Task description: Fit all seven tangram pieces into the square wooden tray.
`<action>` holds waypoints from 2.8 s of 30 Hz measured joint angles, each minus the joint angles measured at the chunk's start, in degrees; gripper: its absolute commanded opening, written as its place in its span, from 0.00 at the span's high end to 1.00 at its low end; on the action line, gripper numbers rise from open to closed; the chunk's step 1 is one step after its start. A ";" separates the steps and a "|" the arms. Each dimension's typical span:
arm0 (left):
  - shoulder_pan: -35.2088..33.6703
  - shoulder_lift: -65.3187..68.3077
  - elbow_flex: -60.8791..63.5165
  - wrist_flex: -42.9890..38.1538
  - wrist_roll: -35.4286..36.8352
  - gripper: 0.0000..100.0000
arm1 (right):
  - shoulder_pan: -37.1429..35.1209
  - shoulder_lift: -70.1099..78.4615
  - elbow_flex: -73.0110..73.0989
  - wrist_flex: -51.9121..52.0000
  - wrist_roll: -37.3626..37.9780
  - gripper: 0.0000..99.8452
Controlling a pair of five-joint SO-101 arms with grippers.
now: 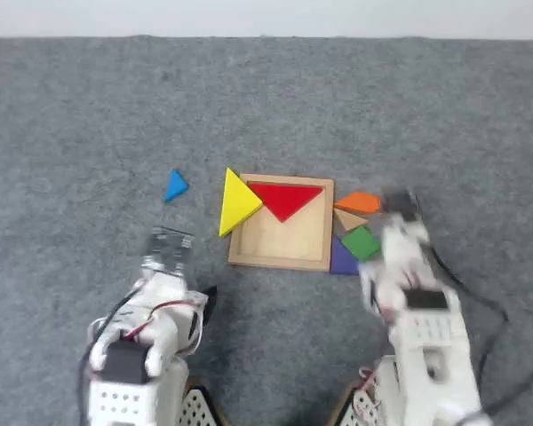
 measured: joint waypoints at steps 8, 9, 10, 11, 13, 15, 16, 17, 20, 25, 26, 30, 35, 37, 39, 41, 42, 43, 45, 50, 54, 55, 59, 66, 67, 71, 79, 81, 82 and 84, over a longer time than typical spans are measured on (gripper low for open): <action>-0.18 0.09 0.00 -0.44 -0.18 0.81 | 0.09 -8.70 -0.09 2.46 0.00 0.91; -0.18 0.09 0.00 -0.44 -0.18 0.81 | 0.09 -8.70 -0.09 2.55 0.00 0.91; -0.26 0.09 0.00 -0.44 -0.18 0.81 | 0.09 -8.70 -0.09 2.55 0.00 0.91; -0.26 0.09 0.00 -0.44 -0.18 0.81 | 0.00 -8.70 -0.09 2.55 0.00 0.91; -0.26 0.09 0.00 -0.44 -0.18 0.81 | 0.00 -8.70 -0.09 2.55 0.00 0.91; -0.26 0.09 0.00 -0.44 -0.18 0.81 | 0.00 -8.70 -0.09 2.55 0.00 0.91; -0.26 0.09 0.00 -0.44 -0.18 0.81 | 0.00 -8.70 -0.09 2.55 0.00 0.91; -0.26 0.09 0.00 -0.44 -0.18 0.81 | 0.00 -8.79 -0.09 2.55 0.00 0.91; -0.09 0.09 0.00 -0.44 -0.18 0.81 | 0.00 -8.79 -0.09 2.55 0.00 0.91; -0.09 0.09 0.00 -0.44 -0.18 0.81 | 0.00 -8.79 -0.09 2.55 0.00 0.91; -0.09 0.09 0.00 -0.44 -0.18 0.81 | 0.00 -8.79 -0.09 2.55 0.00 0.91; -0.09 0.09 0.00 -0.44 -0.18 0.81 | 0.00 -8.79 -0.09 2.55 0.00 0.91; -0.09 0.09 0.00 -0.44 -0.18 0.81 | 0.00 -8.79 -0.09 2.55 0.00 0.91; -0.09 0.09 0.00 -0.44 -0.18 0.81 | 0.00 -8.79 -0.09 2.55 0.00 0.91; -0.26 0.09 0.00 -0.44 -0.18 0.81 | -0.18 -8.79 -0.09 2.55 0.00 0.91; -0.26 0.09 0.00 -0.44 -0.18 0.81 | -1.49 -8.79 -0.09 2.55 0.00 0.91; -0.18 0.09 0.00 -0.44 -0.18 0.81 | -2.37 -8.79 -0.09 2.55 0.00 0.91; -0.09 0.09 0.00 -0.70 -0.18 0.81 | -3.16 -8.79 -0.09 2.55 0.00 0.91; -0.09 0.09 0.00 -1.93 -0.18 0.81 | -4.04 -8.79 -0.09 2.55 0.00 0.91; -0.18 0.09 -0.18 -6.86 -0.18 0.81 | -4.40 -8.79 -0.09 2.55 0.00 0.91; -0.09 0.09 -5.10 -6.95 -0.44 0.81 | -2.73 -8.79 -0.09 1.85 0.44 0.91; -0.09 0.09 -6.68 -6.95 -0.53 0.81 | -1.41 -8.79 -0.09 0.70 1.49 0.91; -0.44 0.09 -11.69 -6.95 -0.53 0.79 | 6.95 -8.79 -0.09 -2.46 11.69 0.91; -0.26 7.30 -23.91 -4.92 -0.53 0.74 | 11.69 -8.79 -0.09 -2.55 13.71 0.91; -0.26 10.29 -26.99 -4.22 -0.53 0.74 | 11.69 -8.79 -0.09 -2.55 13.71 0.91; -0.35 29.01 -42.90 0.53 -0.44 0.74 | 11.96 -8.79 -0.09 -2.55 13.71 0.91; 4.40 80.88 -79.74 10.37 8.79 0.73 | 10.55 -8.79 -0.09 -2.55 13.80 0.91; 5.71 92.40 -86.59 11.34 10.99 0.73 | 10.55 -8.79 -0.09 -2.55 13.80 0.91; 6.15 97.67 -89.49 11.69 11.78 0.73 | 10.55 -8.79 -0.09 -2.55 13.80 0.91; 6.24 106.55 -94.86 11.96 13.36 0.73 | 10.55 -8.79 -0.09 -2.55 13.71 0.91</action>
